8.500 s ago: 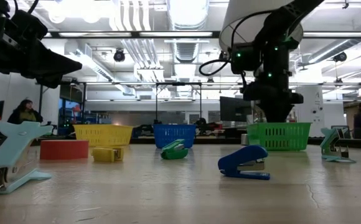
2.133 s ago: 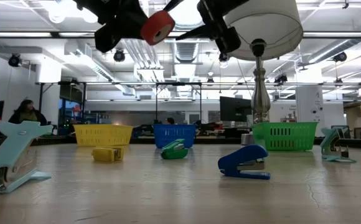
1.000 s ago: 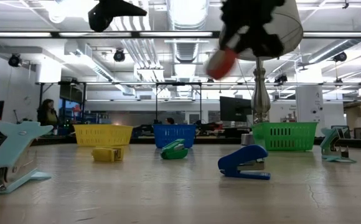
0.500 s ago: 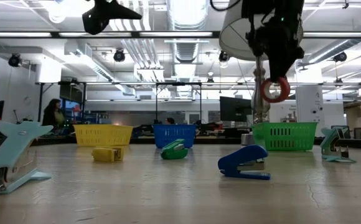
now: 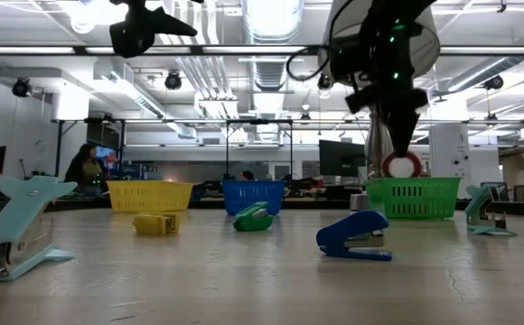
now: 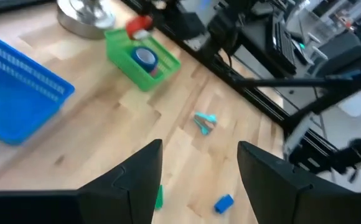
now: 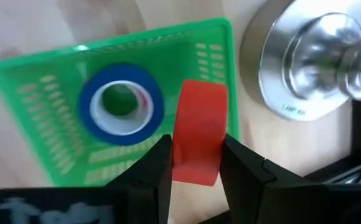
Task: Pick and place Stapler, Stapler remover, tape
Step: Put the top orange tape into the green bin, then put the orange tape into the green bin
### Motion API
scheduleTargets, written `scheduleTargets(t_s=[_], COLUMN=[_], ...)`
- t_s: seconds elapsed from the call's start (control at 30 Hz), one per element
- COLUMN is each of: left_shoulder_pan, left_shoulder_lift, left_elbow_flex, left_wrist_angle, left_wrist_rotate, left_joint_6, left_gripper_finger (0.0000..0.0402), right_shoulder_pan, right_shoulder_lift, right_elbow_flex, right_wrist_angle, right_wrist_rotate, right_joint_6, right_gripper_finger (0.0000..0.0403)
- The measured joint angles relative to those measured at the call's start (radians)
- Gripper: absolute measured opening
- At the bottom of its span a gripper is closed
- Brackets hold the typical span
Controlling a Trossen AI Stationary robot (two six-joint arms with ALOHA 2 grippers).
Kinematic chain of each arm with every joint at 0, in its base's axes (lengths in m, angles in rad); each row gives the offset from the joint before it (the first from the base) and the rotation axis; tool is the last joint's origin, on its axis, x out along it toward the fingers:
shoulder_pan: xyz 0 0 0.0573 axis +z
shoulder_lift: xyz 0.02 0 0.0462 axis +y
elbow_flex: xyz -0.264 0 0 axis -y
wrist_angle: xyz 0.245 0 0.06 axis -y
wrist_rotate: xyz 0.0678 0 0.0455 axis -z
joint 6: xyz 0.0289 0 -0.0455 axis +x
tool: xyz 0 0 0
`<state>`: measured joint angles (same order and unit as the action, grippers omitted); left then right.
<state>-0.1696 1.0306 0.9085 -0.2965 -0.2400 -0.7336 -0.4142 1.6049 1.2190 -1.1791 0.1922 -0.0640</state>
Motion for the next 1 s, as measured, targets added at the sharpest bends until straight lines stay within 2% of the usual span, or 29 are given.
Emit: scheduleTargets(t_s=[0.2,0.37,0.5,0.6,0.8,0.93,1.0], left_shoulder_pan=[-0.005,-0.005,-0.008,-0.008,-0.023,-0.056,-0.074], left_shoulder_lift=[0.000,0.000,0.001,0.002,-0.001,0.005,0.009], left_elbow_flex=[-0.007,-0.037,-0.048,-0.048,-0.048,-0.048,-0.048], left_wrist_angle=[-0.059,-0.085,-0.097,-0.107,-0.106,-0.112,-0.134], left_wrist_rotate=[0.116,0.198,0.206,0.224,0.321,0.335,0.338], left_joint_6=[-0.035,-0.077,-0.090,-0.091,-0.139,-0.153,-0.206], left_gripper_finger=[0.0209,0.0209,0.0209,0.0209,0.0209,0.0209,0.0209], right_shoulder_pan=[0.000,0.000,0.002,0.001,0.002,0.004,0.006], right_shoulder_lift=[0.101,0.159,0.177,0.172,0.117,0.059,0.022], right_elbow_flex=[0.000,0.000,0.000,0.000,0.000,0.012,0.020], right_wrist_angle=[0.013,0.015,0.014,0.015,0.012,-0.018,-0.027], right_wrist_rotate=[0.027,0.030,0.099,0.153,0.153,0.152,0.152], right_joint_6=[-0.097,-0.116,-0.105,-0.102,-0.072,-0.018,0.040], right_gripper_finger=[0.0105,0.0107,0.0125,0.0148,0.0199,0.0224,0.0231])
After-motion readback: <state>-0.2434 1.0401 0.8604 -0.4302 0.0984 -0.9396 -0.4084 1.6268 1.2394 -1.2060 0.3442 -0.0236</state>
